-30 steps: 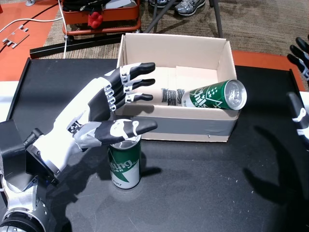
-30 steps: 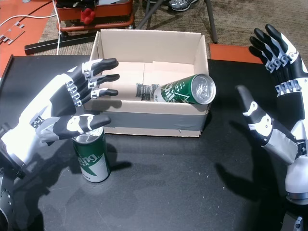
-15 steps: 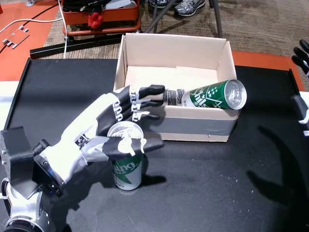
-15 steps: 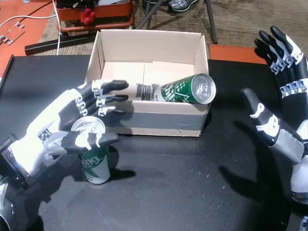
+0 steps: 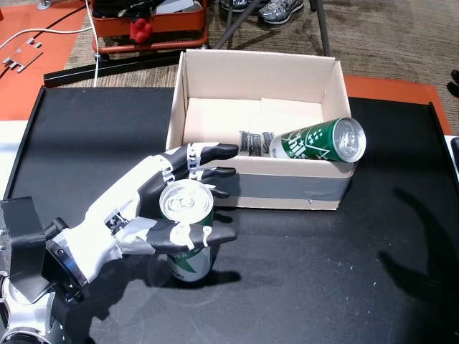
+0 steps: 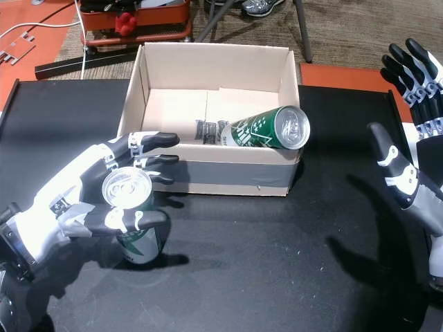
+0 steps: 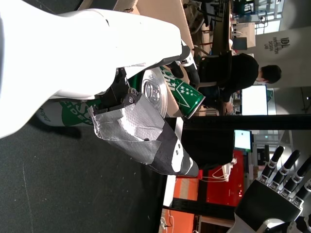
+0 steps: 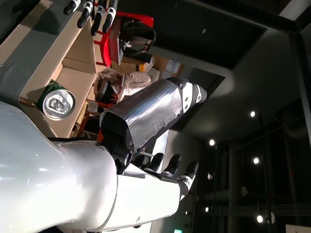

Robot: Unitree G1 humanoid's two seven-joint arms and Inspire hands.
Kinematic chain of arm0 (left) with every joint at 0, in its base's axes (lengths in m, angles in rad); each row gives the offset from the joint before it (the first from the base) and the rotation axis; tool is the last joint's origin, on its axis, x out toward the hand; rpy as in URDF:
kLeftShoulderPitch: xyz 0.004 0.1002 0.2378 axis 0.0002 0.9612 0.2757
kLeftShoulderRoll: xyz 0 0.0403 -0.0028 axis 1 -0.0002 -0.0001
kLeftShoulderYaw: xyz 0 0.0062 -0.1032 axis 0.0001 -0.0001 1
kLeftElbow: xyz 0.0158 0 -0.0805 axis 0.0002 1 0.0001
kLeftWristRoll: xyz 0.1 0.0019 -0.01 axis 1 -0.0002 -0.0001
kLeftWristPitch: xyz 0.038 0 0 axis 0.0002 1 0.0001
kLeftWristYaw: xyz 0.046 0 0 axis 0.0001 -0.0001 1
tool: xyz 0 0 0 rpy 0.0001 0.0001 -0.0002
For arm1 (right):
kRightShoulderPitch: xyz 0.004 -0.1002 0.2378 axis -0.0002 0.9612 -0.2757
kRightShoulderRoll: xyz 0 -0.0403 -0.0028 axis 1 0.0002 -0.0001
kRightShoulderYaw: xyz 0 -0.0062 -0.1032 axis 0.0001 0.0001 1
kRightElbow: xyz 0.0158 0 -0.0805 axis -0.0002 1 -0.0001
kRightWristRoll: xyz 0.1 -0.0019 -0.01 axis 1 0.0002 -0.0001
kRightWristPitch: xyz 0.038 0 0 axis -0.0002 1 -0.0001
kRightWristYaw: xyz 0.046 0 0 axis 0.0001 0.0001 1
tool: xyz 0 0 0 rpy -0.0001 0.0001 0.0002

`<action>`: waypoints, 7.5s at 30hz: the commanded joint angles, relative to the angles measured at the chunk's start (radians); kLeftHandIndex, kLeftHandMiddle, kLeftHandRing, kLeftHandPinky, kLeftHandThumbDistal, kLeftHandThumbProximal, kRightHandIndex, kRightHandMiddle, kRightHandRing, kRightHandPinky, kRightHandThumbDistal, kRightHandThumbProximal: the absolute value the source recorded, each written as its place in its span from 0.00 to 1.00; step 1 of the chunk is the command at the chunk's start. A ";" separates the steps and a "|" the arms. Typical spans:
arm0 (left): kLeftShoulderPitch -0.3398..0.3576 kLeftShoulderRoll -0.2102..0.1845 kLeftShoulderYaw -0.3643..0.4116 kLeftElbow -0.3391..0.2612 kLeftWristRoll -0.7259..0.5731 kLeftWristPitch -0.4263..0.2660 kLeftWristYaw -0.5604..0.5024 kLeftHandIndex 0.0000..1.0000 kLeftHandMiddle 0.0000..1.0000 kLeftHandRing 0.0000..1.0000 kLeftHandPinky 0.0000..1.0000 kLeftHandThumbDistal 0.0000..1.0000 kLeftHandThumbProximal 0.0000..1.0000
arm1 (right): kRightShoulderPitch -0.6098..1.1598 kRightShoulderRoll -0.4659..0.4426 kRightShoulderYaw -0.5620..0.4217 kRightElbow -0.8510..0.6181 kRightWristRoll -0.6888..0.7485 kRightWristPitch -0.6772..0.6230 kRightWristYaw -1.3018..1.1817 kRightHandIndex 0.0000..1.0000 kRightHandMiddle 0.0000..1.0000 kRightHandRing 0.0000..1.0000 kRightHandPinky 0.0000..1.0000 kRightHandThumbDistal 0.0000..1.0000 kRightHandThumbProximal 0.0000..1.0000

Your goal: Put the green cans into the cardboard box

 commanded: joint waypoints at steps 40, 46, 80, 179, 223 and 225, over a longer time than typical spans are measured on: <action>-0.016 -0.055 -0.039 0.057 0.077 0.149 0.051 0.75 0.82 0.86 0.79 1.00 0.20 | 0.006 -0.008 -0.040 0.004 0.020 -0.013 0.035 0.86 0.83 0.84 0.86 0.83 0.26; -0.012 -0.055 -0.029 0.058 0.069 0.156 0.057 0.76 0.82 0.86 0.79 1.00 0.17 | 0.007 -0.005 -0.041 -0.003 0.017 -0.010 0.029 0.85 0.82 0.84 0.86 0.83 0.26; -0.007 -0.081 -0.070 0.066 0.114 0.165 0.051 0.65 0.75 0.77 0.68 1.00 0.00 | 0.042 0.005 -0.033 -0.068 0.008 -0.004 -0.026 0.84 0.81 0.84 0.86 0.89 0.27; -0.001 -0.110 -0.021 0.070 0.096 0.229 0.105 0.14 0.25 0.30 0.27 0.92 0.00 | -0.294 -0.050 -0.175 0.498 0.033 -0.115 0.139 0.48 0.48 0.54 0.59 1.00 0.35; -0.002 -0.119 0.010 0.071 0.084 0.195 0.138 0.27 0.55 0.56 0.31 1.00 0.00 | -0.305 -0.054 -0.175 0.508 0.028 -0.117 0.137 0.45 0.47 0.54 0.57 1.00 0.34; -0.003 -0.120 0.013 0.070 0.084 0.190 0.137 0.31 0.57 0.59 0.33 1.00 0.00 | -0.304 -0.054 -0.175 0.507 0.027 -0.115 0.134 0.45 0.47 0.54 0.57 1.00 0.34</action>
